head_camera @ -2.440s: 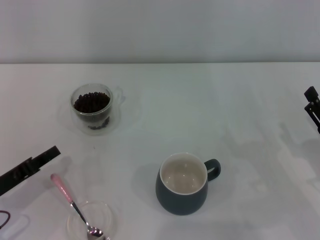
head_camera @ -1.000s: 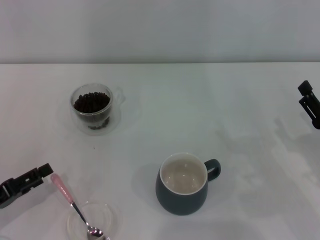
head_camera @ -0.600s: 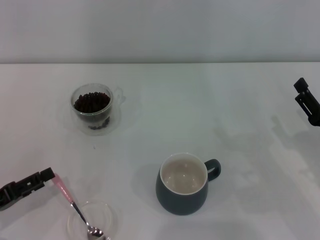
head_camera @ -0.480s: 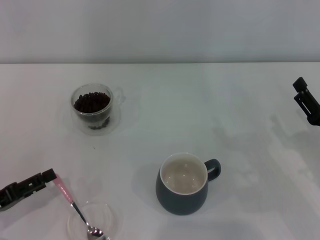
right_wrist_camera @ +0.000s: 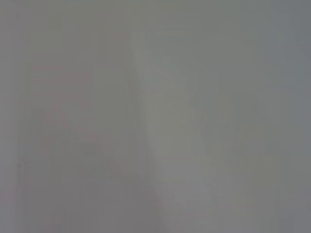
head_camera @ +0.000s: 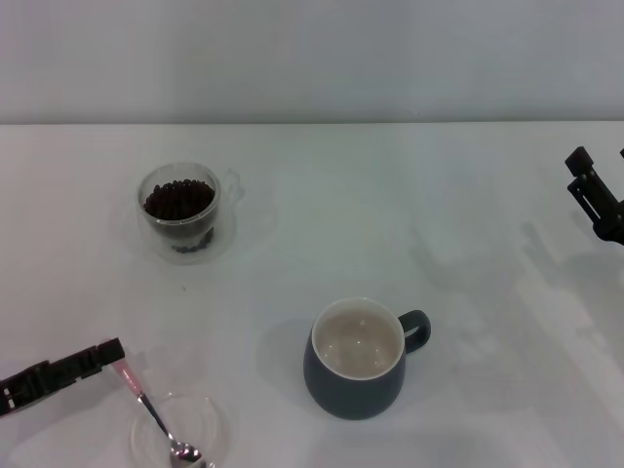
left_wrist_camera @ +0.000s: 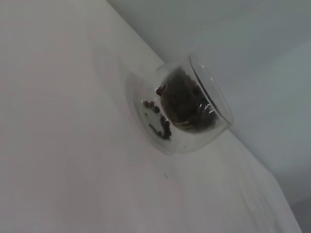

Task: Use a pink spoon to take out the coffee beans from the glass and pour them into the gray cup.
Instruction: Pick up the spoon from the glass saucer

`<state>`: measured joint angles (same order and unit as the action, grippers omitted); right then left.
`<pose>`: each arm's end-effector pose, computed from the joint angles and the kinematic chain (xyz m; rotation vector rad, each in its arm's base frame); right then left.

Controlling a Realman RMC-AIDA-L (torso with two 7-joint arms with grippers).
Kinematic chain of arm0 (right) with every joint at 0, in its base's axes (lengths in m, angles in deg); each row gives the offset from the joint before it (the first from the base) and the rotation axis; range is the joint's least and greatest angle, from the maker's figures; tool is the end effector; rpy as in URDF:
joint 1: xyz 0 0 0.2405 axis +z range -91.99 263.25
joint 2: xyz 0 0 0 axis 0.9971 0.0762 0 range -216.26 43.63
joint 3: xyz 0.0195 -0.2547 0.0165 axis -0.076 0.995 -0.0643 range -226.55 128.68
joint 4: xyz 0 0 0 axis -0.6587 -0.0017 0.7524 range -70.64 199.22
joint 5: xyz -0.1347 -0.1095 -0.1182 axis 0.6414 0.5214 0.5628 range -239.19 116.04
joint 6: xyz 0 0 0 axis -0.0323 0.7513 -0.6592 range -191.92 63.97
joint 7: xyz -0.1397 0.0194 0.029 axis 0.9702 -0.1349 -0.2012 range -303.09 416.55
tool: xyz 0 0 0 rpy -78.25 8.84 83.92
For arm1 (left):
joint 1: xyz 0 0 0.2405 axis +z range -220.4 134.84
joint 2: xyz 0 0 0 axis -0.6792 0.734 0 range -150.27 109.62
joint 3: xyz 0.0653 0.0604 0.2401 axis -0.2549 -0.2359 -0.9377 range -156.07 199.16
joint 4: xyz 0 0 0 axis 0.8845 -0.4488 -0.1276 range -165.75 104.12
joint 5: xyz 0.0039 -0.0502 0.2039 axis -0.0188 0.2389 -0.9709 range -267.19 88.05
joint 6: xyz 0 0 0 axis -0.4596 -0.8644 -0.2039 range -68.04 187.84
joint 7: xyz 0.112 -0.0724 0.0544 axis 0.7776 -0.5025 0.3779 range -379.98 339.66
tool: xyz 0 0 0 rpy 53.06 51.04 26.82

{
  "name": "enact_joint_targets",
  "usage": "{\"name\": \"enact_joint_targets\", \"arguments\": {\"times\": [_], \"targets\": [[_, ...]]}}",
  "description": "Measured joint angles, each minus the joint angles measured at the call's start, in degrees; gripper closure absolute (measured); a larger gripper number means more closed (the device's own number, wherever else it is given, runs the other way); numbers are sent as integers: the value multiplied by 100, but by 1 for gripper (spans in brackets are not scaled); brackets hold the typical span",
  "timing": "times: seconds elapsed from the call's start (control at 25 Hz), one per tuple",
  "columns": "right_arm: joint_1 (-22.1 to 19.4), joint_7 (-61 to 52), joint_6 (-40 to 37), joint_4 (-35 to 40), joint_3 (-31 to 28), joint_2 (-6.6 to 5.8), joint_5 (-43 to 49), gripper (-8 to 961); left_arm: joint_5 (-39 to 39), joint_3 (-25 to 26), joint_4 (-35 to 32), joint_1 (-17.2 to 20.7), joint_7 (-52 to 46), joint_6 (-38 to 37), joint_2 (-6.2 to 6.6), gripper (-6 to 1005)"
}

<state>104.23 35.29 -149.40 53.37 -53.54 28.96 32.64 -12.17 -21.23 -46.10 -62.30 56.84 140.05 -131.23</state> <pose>0.3408 0.2697 0.0025 -1.5822 0.6093 0.9749 -0.3670 0.2610 -0.0005 -2.1201 -1.7634 -0.8381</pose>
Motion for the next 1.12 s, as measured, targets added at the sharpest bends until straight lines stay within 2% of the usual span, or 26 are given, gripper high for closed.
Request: {"name": "enact_joint_targets", "arguments": {"times": [0.36, 0.76, 1.12], "targets": [[3, 0, -1, -23, -67, 4, 0, 139, -40, 19, -1, -42, -12, -14, 9, 221], [3, -1, 0, -67, -66, 4, 0, 140, -125, -3, 0, -101, -28, -9, 10, 683], [3, 0, 0, -69, -67, 4, 0, 140, -133, -3, 0, -143, 25, -41, -3, 693]]}}
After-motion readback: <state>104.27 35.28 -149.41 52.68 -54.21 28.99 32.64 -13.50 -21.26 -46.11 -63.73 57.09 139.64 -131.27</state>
